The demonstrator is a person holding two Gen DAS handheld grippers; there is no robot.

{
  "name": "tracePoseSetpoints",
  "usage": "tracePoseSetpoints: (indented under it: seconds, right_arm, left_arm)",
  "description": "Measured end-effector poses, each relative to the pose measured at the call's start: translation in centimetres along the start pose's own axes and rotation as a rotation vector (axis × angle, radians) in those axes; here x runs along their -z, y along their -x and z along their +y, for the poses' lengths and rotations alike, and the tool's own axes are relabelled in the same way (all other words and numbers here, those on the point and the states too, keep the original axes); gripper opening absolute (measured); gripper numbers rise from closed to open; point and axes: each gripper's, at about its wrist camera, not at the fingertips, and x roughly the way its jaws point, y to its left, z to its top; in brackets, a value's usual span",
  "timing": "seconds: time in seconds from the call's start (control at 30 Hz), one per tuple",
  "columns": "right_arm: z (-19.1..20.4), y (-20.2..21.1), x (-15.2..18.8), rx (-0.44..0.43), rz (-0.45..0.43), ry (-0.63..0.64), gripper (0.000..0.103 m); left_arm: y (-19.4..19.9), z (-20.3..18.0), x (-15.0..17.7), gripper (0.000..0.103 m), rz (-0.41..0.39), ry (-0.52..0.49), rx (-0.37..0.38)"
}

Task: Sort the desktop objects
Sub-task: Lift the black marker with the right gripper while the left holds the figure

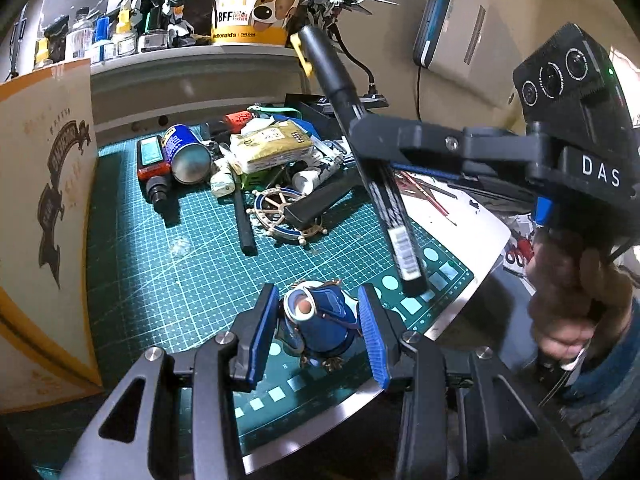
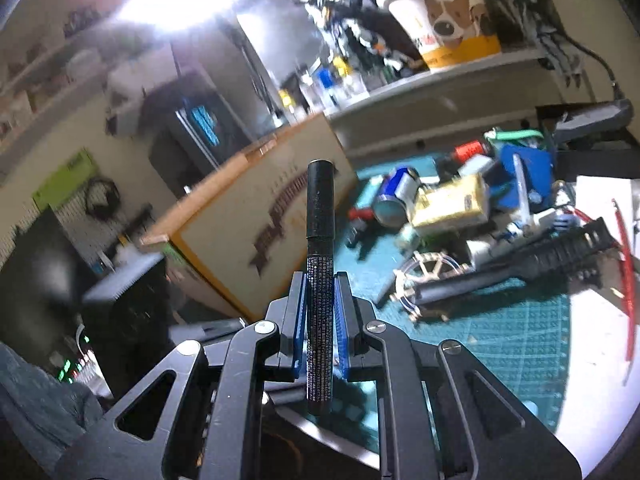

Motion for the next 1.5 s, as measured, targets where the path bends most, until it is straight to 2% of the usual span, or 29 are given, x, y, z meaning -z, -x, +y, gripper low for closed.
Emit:
tracePoseSetpoints:
  seconds: [0.2,0.5,0.7,0.8,0.93,1.03,1.13,1.27,1.5]
  right_arm:
    - [0.7,-0.7,0.3,-0.016,-0.069,0.006,0.013]
    - [1.0,-1.3,0.9,-0.009,-0.038,0.013,0.013]
    - [0.1,-0.8,1.6,0.007,-0.019,0.01,0.013]
    - [0.2,-0.3,2.0,0.042,-0.008,0.044,0.013]
    - [0.6,0.2,2.5,0.17,0.001,0.151,0.013]
    - [0.8,0.2,3.4,0.229,-0.003,0.218,0.013]
    - [1.1,0.1,4.8,0.246,-0.014,0.263,0.013]
    - [1.6,0.0,5.4,0.269,-0.014,0.298,0.013]
    - [1.5,-0.3,5.1,0.252,-0.019,0.304,0.013]
  left_arm:
    - [-0.1,-0.9,-0.1,0.041,0.0,-0.018,0.025]
    - [-0.6,1.2,0.0,0.041,0.036,0.051,-0.002]
    - [-0.1,1.8,0.2,0.041,0.048,0.049,-0.017]
    - [-0.1,2.1,0.4,0.041,0.062,0.055,-0.014]
    - [0.6,2.2,0.9,0.041,0.066,0.044,-0.021]
    - [1.1,2.2,0.9,0.041,0.05,0.033,-0.041]
    - [1.5,2.5,0.1,0.041,0.017,0.036,-0.043]
    - [1.7,1.8,-1.9,0.041,-0.037,-0.025,-0.085]
    - [0.7,1.9,-2.9,0.041,-0.048,-0.021,-0.075]
